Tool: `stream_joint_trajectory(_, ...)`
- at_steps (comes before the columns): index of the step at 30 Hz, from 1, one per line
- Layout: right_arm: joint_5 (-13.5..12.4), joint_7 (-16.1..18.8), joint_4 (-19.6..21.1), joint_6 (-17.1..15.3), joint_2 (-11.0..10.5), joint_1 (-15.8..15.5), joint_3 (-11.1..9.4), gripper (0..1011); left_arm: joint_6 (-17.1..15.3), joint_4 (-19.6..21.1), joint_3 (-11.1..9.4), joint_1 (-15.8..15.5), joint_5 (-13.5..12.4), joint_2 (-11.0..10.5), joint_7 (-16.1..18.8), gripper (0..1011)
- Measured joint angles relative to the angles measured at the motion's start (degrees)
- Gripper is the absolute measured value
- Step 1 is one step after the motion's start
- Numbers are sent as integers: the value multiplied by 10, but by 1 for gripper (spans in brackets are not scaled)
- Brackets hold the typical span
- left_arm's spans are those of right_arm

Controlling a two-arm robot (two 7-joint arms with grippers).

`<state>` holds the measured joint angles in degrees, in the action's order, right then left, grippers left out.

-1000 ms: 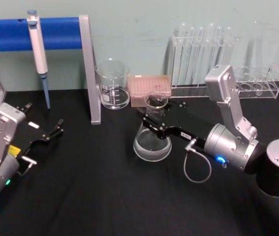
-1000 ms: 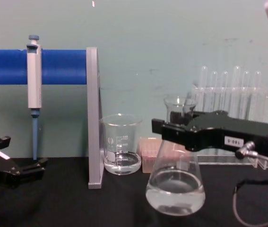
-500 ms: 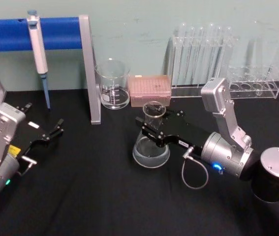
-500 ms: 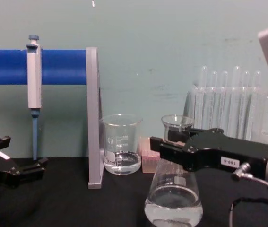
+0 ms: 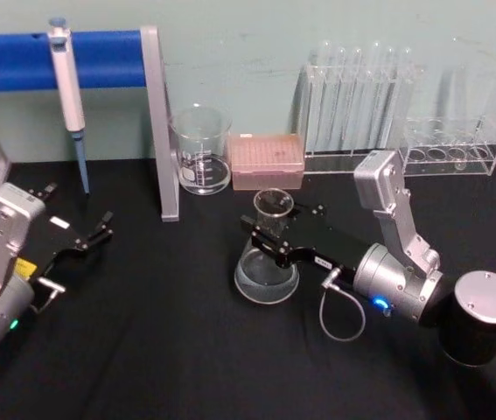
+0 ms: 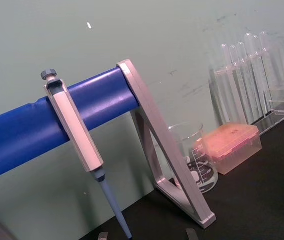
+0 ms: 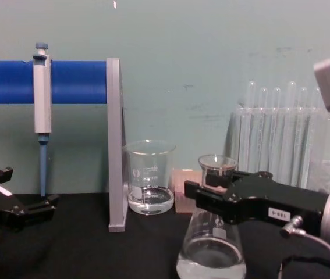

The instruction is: Grasp the erlenmeyer flask with one hand, shake it three times, then place it back.

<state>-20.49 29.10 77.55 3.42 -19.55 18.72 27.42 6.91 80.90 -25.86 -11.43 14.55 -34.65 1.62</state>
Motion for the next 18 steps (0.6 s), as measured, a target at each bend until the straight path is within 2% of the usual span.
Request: stream_joint_trajectory(18,9,7,-26,4,10,5,5,450,0,0,0,0,0,0,0,1001)
